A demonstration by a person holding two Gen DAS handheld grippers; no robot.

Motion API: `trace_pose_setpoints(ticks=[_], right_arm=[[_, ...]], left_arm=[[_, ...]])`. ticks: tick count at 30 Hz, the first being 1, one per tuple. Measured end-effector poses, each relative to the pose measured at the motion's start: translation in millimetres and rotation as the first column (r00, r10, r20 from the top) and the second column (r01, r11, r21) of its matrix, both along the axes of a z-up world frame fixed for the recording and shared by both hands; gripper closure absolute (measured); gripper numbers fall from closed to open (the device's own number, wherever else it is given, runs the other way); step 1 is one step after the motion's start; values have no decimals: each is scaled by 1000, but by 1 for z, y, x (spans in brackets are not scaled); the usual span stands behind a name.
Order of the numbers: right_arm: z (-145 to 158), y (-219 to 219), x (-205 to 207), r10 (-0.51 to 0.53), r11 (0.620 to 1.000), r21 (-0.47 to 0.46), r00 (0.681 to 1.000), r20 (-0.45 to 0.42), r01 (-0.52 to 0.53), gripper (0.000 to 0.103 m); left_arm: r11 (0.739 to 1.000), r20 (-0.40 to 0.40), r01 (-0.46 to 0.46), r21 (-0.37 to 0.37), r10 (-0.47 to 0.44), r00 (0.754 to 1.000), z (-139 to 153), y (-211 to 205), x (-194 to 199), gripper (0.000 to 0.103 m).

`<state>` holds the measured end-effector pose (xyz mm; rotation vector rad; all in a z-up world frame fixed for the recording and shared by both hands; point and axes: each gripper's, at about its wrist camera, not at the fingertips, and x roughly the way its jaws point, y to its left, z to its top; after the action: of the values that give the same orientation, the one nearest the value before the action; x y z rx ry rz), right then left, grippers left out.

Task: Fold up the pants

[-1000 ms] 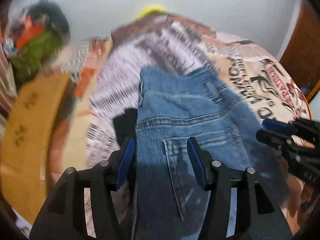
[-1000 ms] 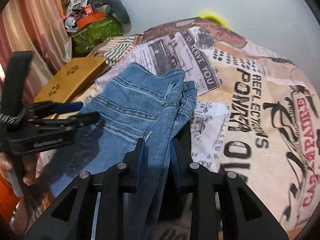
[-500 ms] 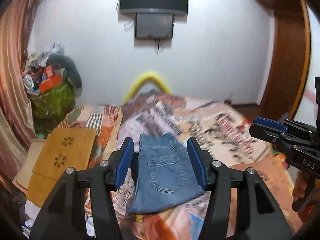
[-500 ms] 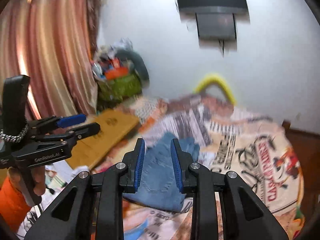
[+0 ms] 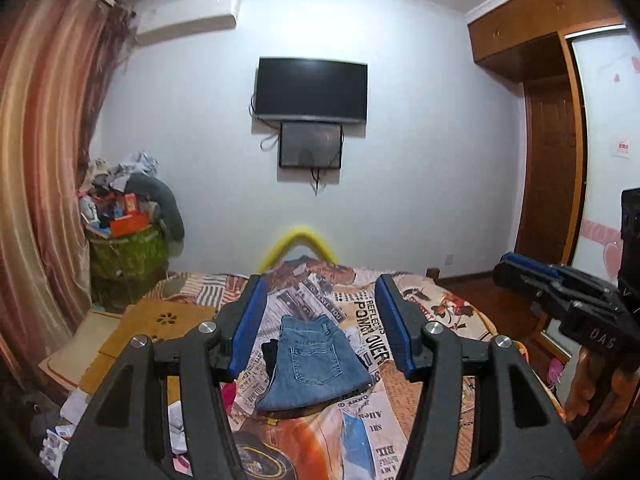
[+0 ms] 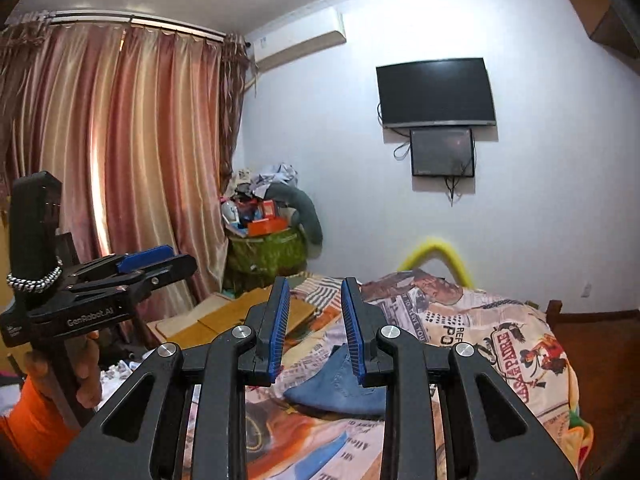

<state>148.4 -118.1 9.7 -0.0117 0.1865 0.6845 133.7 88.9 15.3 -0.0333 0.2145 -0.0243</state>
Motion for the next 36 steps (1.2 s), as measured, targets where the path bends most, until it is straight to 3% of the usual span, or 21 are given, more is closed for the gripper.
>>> trace_pose_setpoints(ticks=[3,5,6,7,10,15,20,36], right_arm=[[-9,0,-10,-25,1000,5,1000,11,25,79],[-15,-2,-15,-45,999,14,999,1,45,63],[-16,-3,-16,-52,998,21,999,-4,52,45],[-19,-5,-19,-70,997,30,998,-2,70,35],[-23,-7,-25,-121,992,29,993,11,120,21],[-25,-13,-28,-167,985,37,986,-9,167,2],[-27,-15,-34,-212,977,17,977,11,212,1],[-36,-16,-36,-218,976,6,976,-6,218,1]], left_arm=[[1000,32,-6,16,6,999,-6,-6,-21,31],[999,49,-16,35,14,999,-11,-12,-32,22],[999,49,-14,39,12,999,-13,-15,-35,20],[999,48,-12,41,10,999,-15,-16,-37,14],[999,53,-24,39,22,998,-19,-20,-44,1],[999,40,-16,47,14,999,-28,-26,-44,1],[999,13,-6,41,5,1000,-37,-29,-38,0],[1000,-4,-9,23,9,1000,-44,-25,-30,0]])
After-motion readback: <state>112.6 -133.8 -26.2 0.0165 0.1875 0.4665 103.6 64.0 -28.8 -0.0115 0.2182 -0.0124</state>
